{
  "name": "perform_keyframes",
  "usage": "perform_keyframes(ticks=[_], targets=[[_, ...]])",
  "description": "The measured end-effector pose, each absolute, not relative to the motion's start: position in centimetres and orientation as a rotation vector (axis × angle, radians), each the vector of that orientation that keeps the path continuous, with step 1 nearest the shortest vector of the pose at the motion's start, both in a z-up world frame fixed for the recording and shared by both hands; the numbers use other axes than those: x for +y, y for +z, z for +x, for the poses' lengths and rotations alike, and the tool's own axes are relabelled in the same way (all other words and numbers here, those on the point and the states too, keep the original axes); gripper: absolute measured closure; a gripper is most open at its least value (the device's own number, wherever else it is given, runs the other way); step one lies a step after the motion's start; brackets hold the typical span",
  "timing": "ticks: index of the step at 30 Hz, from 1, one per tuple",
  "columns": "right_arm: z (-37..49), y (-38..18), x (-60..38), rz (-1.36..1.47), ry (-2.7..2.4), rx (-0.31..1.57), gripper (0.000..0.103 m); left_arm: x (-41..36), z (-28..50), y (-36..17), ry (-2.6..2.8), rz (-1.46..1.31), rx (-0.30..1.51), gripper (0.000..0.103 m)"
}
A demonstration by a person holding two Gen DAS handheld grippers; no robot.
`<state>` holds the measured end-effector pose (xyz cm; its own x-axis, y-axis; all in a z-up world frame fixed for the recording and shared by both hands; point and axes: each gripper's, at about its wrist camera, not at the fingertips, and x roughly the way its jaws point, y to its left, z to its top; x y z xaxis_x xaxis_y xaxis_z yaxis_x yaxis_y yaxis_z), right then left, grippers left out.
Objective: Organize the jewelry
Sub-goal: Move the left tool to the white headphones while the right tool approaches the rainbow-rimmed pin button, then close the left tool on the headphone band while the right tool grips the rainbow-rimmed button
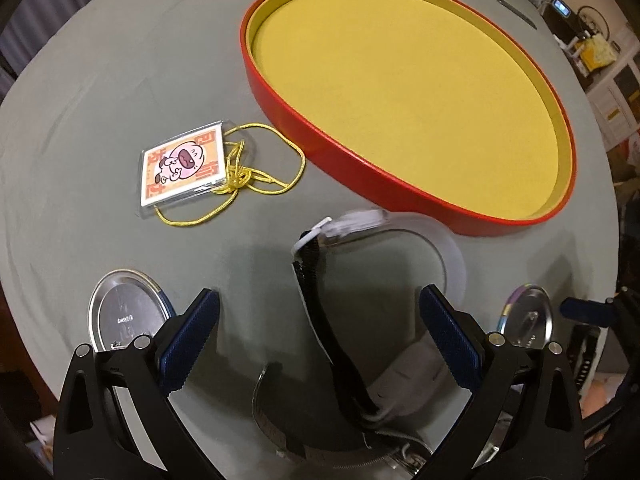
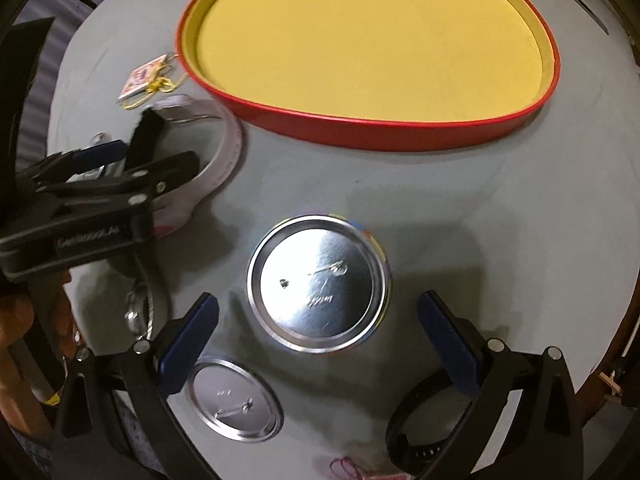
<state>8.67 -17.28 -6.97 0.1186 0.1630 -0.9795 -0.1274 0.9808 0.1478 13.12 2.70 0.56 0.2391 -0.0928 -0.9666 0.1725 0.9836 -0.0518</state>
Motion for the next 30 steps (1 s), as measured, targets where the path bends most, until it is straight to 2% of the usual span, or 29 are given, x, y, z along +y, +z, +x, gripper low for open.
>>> perform_keyframes(ticks=[13, 17, 20, 24, 30], targets=[[11.7, -8.5, -18.3, 0.005, 0.183, 1.514, 0.007, 0.1, 11.4, -1.3, -0.127, 0.112, 1.291, 0.005], [12.3, -9.4, -16.9, 0.031, 0.166, 1.483, 0.007, 0.3, 11.5, -1.6, -0.138, 0.104, 1.281, 0.005], [12.0, -9.2, -17.7, 0.1, 0.165, 1.427, 0.007, 0.4, 11.3, -1.5, -0.127, 0.106, 1.28, 0.01], [11.7, -9.6, -17.3, 0.063, 0.16, 1.407, 0.007, 0.8, 11.3, -1.2, -0.098, 0.082, 1.283, 0.022], [11.8, -9.5, -16.9, 0.033, 0.154, 1.377, 0.007, 0.9, 11.5, -1.4, -0.12, 0.077, 1.275, 0.023]])
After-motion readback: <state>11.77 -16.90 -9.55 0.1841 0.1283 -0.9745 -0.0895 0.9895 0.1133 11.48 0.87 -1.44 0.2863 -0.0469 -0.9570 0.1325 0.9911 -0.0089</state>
